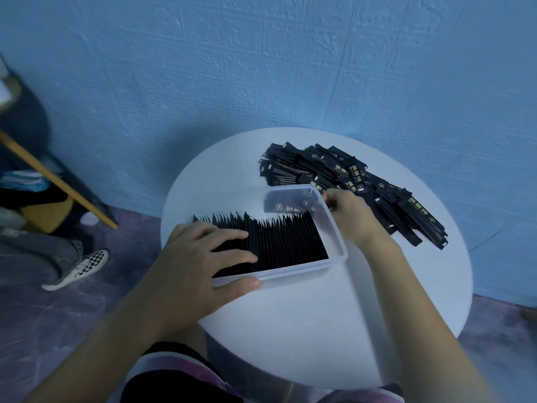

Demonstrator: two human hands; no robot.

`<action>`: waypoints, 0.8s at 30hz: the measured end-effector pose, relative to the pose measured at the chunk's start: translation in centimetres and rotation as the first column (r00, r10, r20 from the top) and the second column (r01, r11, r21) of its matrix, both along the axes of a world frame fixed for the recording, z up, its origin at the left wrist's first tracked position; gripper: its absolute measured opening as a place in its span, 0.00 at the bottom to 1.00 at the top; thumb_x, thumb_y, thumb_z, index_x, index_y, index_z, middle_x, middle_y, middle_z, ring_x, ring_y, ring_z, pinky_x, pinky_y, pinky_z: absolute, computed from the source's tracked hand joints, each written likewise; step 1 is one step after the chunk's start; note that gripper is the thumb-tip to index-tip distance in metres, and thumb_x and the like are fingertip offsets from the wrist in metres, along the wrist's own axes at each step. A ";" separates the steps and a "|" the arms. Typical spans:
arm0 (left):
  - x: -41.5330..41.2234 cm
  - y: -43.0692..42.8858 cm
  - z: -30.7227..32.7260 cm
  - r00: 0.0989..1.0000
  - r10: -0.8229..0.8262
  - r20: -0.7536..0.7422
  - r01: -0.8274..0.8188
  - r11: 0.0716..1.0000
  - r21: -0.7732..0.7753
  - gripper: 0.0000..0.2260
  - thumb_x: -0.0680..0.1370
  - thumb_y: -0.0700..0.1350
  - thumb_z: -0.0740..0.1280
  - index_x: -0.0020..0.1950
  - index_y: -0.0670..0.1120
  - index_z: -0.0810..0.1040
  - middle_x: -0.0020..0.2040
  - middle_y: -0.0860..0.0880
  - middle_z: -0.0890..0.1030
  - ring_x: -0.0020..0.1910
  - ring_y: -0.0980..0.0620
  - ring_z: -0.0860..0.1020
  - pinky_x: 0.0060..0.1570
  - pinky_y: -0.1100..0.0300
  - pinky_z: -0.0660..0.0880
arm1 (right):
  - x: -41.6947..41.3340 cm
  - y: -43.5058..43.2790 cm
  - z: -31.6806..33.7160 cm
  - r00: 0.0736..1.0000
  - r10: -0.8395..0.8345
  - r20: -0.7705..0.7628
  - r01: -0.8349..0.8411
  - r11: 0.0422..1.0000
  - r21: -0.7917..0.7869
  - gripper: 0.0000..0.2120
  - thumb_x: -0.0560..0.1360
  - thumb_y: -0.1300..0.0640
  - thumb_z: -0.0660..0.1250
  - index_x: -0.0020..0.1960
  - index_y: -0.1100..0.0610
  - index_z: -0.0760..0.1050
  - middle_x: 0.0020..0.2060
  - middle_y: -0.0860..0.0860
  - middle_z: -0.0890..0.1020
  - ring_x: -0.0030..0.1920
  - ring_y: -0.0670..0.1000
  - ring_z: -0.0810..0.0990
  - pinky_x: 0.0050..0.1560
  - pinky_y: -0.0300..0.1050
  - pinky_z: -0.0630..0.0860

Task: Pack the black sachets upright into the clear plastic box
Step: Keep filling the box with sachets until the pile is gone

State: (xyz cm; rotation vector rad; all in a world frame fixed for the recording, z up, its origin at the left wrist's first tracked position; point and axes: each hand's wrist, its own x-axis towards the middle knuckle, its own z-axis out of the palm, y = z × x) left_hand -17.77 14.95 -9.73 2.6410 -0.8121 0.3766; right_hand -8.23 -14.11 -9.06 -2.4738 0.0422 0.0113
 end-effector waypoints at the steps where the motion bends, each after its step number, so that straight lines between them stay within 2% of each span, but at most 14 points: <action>1: 0.0 0.0 0.0 1.000 -0.001 -0.003 0.001 1.000 -0.002 0.23 0.79 0.71 0.52 0.57 0.62 0.82 0.66 0.60 0.78 0.59 0.53 0.73 0.58 0.53 0.64 | 0.0 0.0 -0.2 1.000 -0.001 0.004 0.001 1.000 -0.005 0.09 0.75 0.47 0.70 0.42 0.51 0.74 0.34 0.45 0.79 0.36 0.49 0.75 0.38 0.41 0.72; 3: 0.0 0.0 0.0 1.000 -0.001 -0.010 0.001 1.000 -0.004 0.23 0.79 0.71 0.53 0.57 0.62 0.82 0.66 0.60 0.78 0.60 0.53 0.73 0.58 0.53 0.64 | -0.2 -0.4 -0.6 1.000 -0.018 0.015 0.018 1.000 0.012 0.08 0.75 0.47 0.70 0.46 0.49 0.73 0.36 0.44 0.80 0.37 0.48 0.76 0.39 0.43 0.72; 5: 0.0 0.0 0.0 1.000 -0.002 -0.006 0.002 1.000 0.003 0.23 0.79 0.71 0.53 0.57 0.62 0.82 0.66 0.60 0.78 0.60 0.53 0.73 0.57 0.52 0.64 | -0.4 -1.3 -0.9 1.000 -0.027 -0.007 0.027 0.998 0.048 0.06 0.75 0.51 0.71 0.47 0.47 0.74 0.36 0.44 0.80 0.37 0.50 0.77 0.40 0.44 0.73; 7: 0.0 -0.1 0.0 1.000 -0.001 -0.004 0.001 1.000 0.008 0.23 0.79 0.71 0.53 0.57 0.62 0.82 0.66 0.60 0.78 0.60 0.53 0.73 0.57 0.51 0.65 | -0.9 -2.4 -0.6 0.998 -0.037 -0.042 0.040 0.997 0.065 0.05 0.76 0.56 0.72 0.45 0.49 0.76 0.33 0.44 0.79 0.34 0.51 0.76 0.38 0.44 0.71; 9: 0.0 -0.1 -0.1 1.000 0.002 -0.005 -0.002 1.000 0.006 0.23 0.79 0.71 0.53 0.57 0.62 0.82 0.66 0.60 0.78 0.59 0.53 0.73 0.57 0.51 0.66 | -1.7 -3.4 0.6 0.997 -0.074 -0.010 0.075 0.993 0.093 0.06 0.76 0.56 0.72 0.42 0.53 0.77 0.29 0.45 0.77 0.31 0.51 0.73 0.37 0.44 0.70; 12: 0.0 -0.4 -0.1 1.000 -0.001 -0.009 0.001 1.000 0.004 0.24 0.79 0.71 0.52 0.57 0.62 0.82 0.66 0.60 0.78 0.59 0.53 0.73 0.57 0.53 0.63 | -3.6 -3.5 4.5 0.979 -0.157 0.126 0.115 0.951 0.288 0.11 0.74 0.53 0.74 0.39 0.55 0.75 0.26 0.47 0.76 0.27 0.51 0.71 0.36 0.46 0.70; 14: 0.0 -0.7 -0.2 1.000 -0.003 0.001 0.003 1.000 0.006 0.24 0.79 0.71 0.51 0.57 0.62 0.82 0.65 0.60 0.78 0.59 0.52 0.73 0.57 0.53 0.64 | -5.1 -1.8 7.2 0.987 -0.082 0.136 0.025 0.927 0.375 0.14 0.73 0.53 0.76 0.38 0.57 0.73 0.27 0.48 0.74 0.27 0.49 0.69 0.33 0.43 0.67; 15: 0.0 -1.0 -0.2 1.000 -0.003 0.006 0.003 1.000 0.004 0.24 0.79 0.71 0.52 0.56 0.62 0.82 0.65 0.60 0.78 0.58 0.52 0.74 0.57 0.52 0.65 | -5.6 -0.6 8.0 0.992 0.004 0.123 -0.045 0.942 0.333 0.15 0.73 0.52 0.76 0.37 0.57 0.72 0.27 0.47 0.73 0.27 0.47 0.68 0.32 0.42 0.65; 17: 0.0 -1.4 -0.2 1.000 -0.003 0.021 0.003 1.000 0.002 0.22 0.78 0.70 0.54 0.56 0.61 0.83 0.65 0.59 0.79 0.58 0.51 0.74 0.57 0.51 0.66 | -6.4 2.2 8.2 0.988 0.146 0.042 -0.151 0.978 0.141 0.18 0.71 0.45 0.76 0.38 0.56 0.73 0.27 0.43 0.73 0.30 0.47 0.70 0.33 0.43 0.65; 19: -0.1 -1.7 -0.3 0.999 -0.004 0.034 0.004 1.000 0.005 0.21 0.78 0.69 0.57 0.56 0.61 0.83 0.64 0.58 0.79 0.57 0.51 0.75 0.56 0.52 0.66 | -6.4 4.6 7.0 0.987 0.149 -0.053 -0.154 0.981 -0.120 0.19 0.71 0.40 0.74 0.39 0.54 0.73 0.30 0.44 0.75 0.36 0.49 0.76 0.36 0.45 0.67; 21: -0.1 -1.8 -0.3 0.999 0.001 0.036 -0.001 1.000 0.003 0.20 0.78 0.68 0.57 0.56 0.60 0.83 0.64 0.58 0.79 0.57 0.51 0.75 0.56 0.53 0.65 | -6.2 6.4 5.4 0.987 0.119 -0.110 -0.147 0.942 -0.301 0.19 0.73 0.39 0.71 0.39 0.52 0.71 0.34 0.47 0.74 0.43 0.55 0.76 0.40 0.46 0.68; 24: -0.4 -1.8 -0.3 0.999 0.007 0.036 -0.006 1.000 -0.005 0.21 0.78 0.69 0.57 0.56 0.60 0.83 0.63 0.59 0.79 0.57 0.51 0.75 0.57 0.53 0.64 | -6.1 7.5 4.2 0.971 0.106 -0.213 -0.176 0.923 -0.341 0.17 0.75 0.39 0.68 0.41 0.52 0.72 0.37 0.49 0.75 0.46 0.57 0.76 0.42 0.47 0.69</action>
